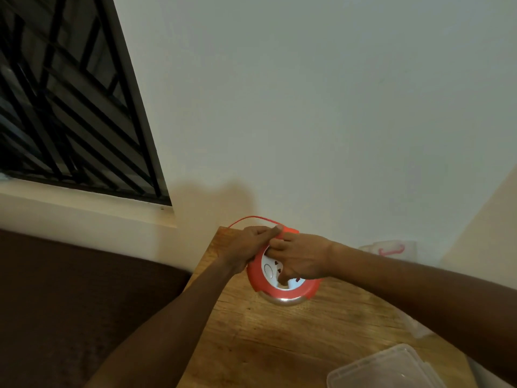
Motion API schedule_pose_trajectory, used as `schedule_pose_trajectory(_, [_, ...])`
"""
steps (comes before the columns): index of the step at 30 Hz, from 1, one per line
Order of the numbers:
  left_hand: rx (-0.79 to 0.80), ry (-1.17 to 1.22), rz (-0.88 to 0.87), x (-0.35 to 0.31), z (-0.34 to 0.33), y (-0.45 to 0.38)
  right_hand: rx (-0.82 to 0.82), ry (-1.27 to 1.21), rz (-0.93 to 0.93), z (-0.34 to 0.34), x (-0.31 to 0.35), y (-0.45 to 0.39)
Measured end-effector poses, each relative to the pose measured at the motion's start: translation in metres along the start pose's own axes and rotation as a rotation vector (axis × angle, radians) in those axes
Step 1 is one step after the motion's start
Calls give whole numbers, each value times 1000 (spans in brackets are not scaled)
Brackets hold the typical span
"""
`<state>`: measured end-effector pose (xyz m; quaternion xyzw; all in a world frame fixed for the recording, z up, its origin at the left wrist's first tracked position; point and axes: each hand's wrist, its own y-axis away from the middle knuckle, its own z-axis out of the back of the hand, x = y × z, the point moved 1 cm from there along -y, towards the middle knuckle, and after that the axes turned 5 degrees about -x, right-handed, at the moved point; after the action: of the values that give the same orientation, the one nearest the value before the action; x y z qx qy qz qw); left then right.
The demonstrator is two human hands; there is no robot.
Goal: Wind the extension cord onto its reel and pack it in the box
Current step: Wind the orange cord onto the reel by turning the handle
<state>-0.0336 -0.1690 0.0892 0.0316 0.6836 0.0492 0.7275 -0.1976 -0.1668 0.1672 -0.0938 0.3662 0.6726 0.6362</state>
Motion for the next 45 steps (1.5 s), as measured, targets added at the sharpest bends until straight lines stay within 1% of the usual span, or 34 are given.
schedule_pose_trajectory(2, [53,-62,16,0,-1,-4,-20,-12,31,2,3,-2])
schedule_pose_trajectory(4, [59,-121,13,2,0,-8,-19,-11,31,4,6,-4])
schedule_pose_trajectory(8, [12,-140,-3,4,4,-9,-21,-27,-26,6,7,-6])
schedule_pose_trajectory(11, [-39,-100,-21,0,8,-10,-16,-5,-76,2,5,-7])
schedule_pose_trajectory(12, [-49,-79,-24,-1,11,-11,-6,-19,-119,0,3,-6])
schedule_pose_trajectory(15, [-123,28,18,-1,16,-12,-69,-203,-297,-5,-10,-4])
schedule_pose_trajectory(18, [-227,144,59,-1,15,-13,-132,-200,-397,-12,-15,-5])
schedule_pose_trajectory(20, [-282,188,21,-5,11,-12,-191,-302,-523,-12,-12,-8])
schedule_pose_trajectory(23, [-329,256,-40,-9,7,-9,-254,-509,-789,-12,2,-18])
schedule_pose_trajectory(26, [-366,265,-71,-7,3,-4,-270,-676,-1030,-16,12,-26])
schedule_pose_trajectory(28, [-363,215,-66,-5,-1,-2,-259,-718,-1080,-19,19,-28])
schedule_pose_trajectory(31, [-366,200,-49,-3,-4,0,-215,-682,-1062,-25,26,-28])
schedule_pose_trajectory(33, [-359,228,-32,-3,-3,0,-198,-584,-1019,-26,23,-24])
schedule_pose_trajectory(36, [-342,203,-44,-4,1,-4,-192,-366,-826,-20,17,-11])
schedule_pose_trajectory(40, [-311,167,-49,-4,4,-7,-137,-358,-484,-9,9,3])
schedule_pose_trajectory(42, [-269,142,-57,-2,6,-7,-89,-336,-384,-5,6,8])
schedule_pose_trajectory(45, [-205,109,-61,1,9,-5,-21,-306,-295,0,0,13])
